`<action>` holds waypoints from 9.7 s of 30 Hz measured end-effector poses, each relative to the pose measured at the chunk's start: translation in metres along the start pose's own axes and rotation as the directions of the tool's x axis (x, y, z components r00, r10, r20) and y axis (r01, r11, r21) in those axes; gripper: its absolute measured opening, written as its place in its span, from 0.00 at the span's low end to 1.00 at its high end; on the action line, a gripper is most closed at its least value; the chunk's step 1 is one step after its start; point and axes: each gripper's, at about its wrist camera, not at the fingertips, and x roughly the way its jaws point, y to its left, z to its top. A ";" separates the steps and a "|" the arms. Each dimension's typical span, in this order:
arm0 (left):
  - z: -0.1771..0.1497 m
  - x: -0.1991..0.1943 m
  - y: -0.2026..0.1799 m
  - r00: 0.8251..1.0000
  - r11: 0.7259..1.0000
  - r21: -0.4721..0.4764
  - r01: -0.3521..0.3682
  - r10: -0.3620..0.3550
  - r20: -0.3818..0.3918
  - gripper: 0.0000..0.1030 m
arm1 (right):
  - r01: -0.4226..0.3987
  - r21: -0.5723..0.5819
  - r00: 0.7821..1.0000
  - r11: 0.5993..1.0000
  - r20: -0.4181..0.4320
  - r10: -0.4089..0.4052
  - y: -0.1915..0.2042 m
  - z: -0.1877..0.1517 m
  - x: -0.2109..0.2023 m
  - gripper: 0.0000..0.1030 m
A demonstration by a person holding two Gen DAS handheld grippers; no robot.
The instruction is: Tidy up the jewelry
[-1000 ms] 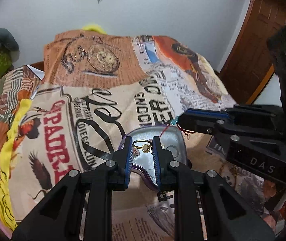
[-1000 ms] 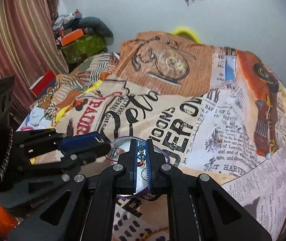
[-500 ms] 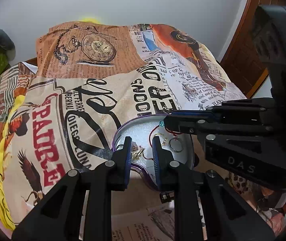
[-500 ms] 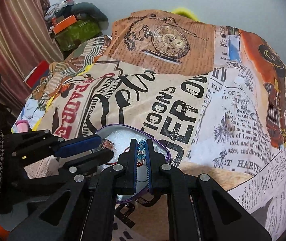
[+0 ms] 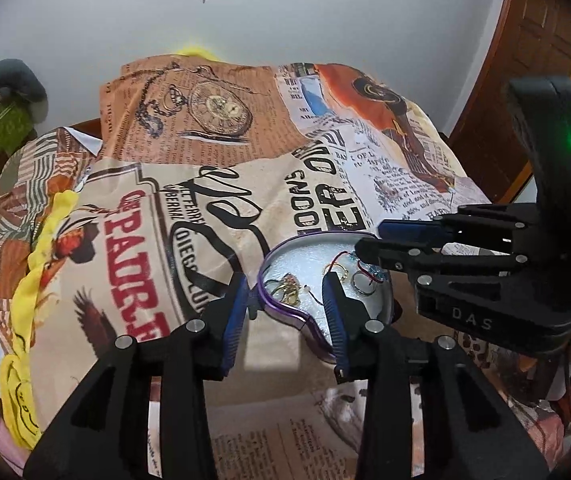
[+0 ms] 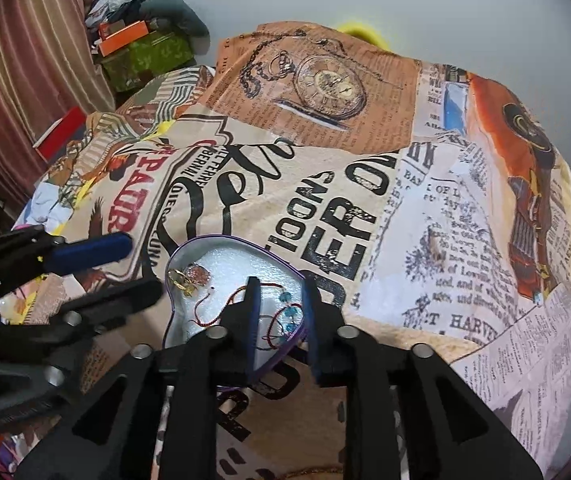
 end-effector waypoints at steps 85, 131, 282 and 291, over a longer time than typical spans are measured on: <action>-0.058 0.009 -0.138 0.977 0.963 0.217 0.161 -0.124 -0.171 0.27 | 0.016 0.178 0.990 0.984 0.138 -0.041 -0.073 -0.126 -0.105 0.09; -0.021 -0.066 -0.053 0.996 0.996 0.091 0.010 -0.018 0.087 0.08 | -0.049 0.093 0.963 0.994 0.267 0.022 -0.015 -0.050 -0.108 0.09; -0.077 -0.304 -0.082 0.729 0.997 -0.025 -0.075 0.071 0.681 0.99 | 0.193 0.165 0.600 0.967 0.760 -0.249 0.098 -0.121 -0.310 1.00; -0.076 -0.304 -0.081 0.732 0.997 -0.020 -0.070 0.065 0.679 0.99 | 0.193 0.170 0.605 0.966 0.755 -0.254 0.096 -0.121 -0.308 1.00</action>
